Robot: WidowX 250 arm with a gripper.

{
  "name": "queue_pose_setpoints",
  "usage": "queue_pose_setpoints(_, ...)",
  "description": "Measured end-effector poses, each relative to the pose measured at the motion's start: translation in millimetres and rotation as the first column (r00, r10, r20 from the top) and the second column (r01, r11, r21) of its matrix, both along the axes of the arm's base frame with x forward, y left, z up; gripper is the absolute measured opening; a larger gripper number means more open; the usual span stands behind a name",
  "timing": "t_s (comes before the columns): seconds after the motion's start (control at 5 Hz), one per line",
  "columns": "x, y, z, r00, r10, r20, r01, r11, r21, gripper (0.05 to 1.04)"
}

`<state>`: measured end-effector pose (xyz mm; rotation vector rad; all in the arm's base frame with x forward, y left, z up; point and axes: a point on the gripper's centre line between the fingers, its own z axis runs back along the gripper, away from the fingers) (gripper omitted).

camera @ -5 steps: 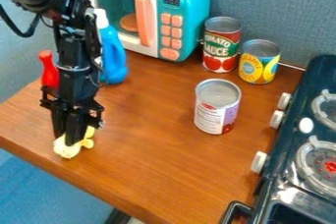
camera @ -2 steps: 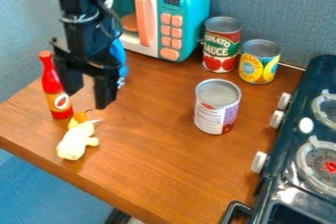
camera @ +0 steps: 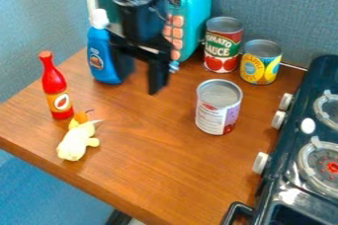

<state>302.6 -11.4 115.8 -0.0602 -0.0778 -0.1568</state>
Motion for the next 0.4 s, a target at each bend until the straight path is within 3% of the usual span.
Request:
queue_pose_setpoints(0.2, 22.4, -26.1, -18.0, 0.998, -0.054, -0.026, 0.053, 0.999, -0.01, 1.001)
queue_pose_setpoints(0.4, 29.6, -33.8, -16.8, 0.999, -0.034, -0.015, 0.034, 0.999, -0.013, 1.001)
